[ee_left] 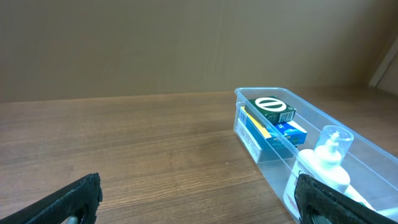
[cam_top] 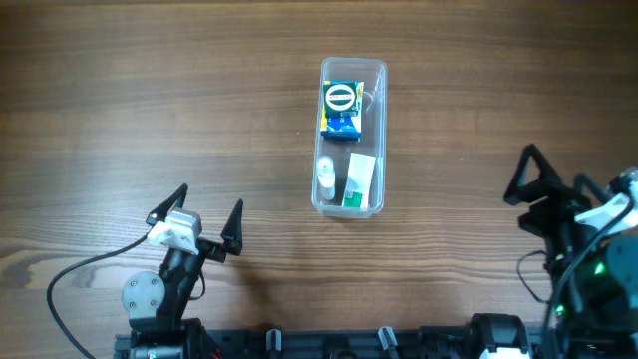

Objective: Pack container

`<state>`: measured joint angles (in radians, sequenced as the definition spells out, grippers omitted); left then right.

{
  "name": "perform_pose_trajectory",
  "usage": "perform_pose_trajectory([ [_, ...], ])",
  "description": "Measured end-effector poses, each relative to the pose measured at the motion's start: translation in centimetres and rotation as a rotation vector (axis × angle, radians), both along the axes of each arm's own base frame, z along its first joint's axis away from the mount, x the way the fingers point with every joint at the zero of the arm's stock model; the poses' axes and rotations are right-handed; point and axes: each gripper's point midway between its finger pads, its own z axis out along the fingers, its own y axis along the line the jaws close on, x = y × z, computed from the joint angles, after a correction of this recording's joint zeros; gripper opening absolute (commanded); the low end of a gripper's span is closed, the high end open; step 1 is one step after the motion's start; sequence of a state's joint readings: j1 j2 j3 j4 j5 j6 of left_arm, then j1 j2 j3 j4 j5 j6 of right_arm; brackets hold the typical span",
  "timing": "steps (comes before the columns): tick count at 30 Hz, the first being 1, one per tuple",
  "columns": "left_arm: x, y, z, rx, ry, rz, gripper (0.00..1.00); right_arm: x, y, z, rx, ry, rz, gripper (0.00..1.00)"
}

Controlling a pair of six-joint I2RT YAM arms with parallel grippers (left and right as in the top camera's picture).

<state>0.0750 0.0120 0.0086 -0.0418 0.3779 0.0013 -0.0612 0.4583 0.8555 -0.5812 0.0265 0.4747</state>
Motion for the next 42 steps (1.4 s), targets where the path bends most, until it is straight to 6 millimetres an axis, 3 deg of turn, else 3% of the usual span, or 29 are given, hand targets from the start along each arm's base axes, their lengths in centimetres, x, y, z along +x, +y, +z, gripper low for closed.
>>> perform_pose_trajectory([
  [6,0.0,0.0,0.0,0.0,0.0,0.0,1.0,1.2,2.5,-6.7,-0.008,-0.124,0.149,1.0],
  [13,0.0,0.0,0.0,0.0,0.0,0.0,1.0,1.8,5.0,-10.2,-0.119,-0.22,0.273,1.0],
  [19,0.0,0.0,0.0,0.0,0.0,0.0,1.0,2.2,5.1,-12.5,-0.282,-0.203,0.29,0.99],
  [23,0.0,0.0,0.0,0.0,0.0,0.0,1.0,2.1,5.1,-12.9,-0.357,-0.207,0.296,1.0],
  [29,0.0,0.0,0.0,0.0,0.0,0.0,1.0,1.4,5.1,-13.4,-0.399,-0.239,0.292,1.0],
  [35,0.0,0.0,0.0,0.0,-0.001,0.0,1.0,1.8,5.0,-16.0,-0.425,-0.195,0.301,1.0],
  [42,0.0,0.0,0.0,0.0,0.0,0.0,1.0,1.9,4.0,-16.2,-0.443,-0.183,0.261,1.0],
])
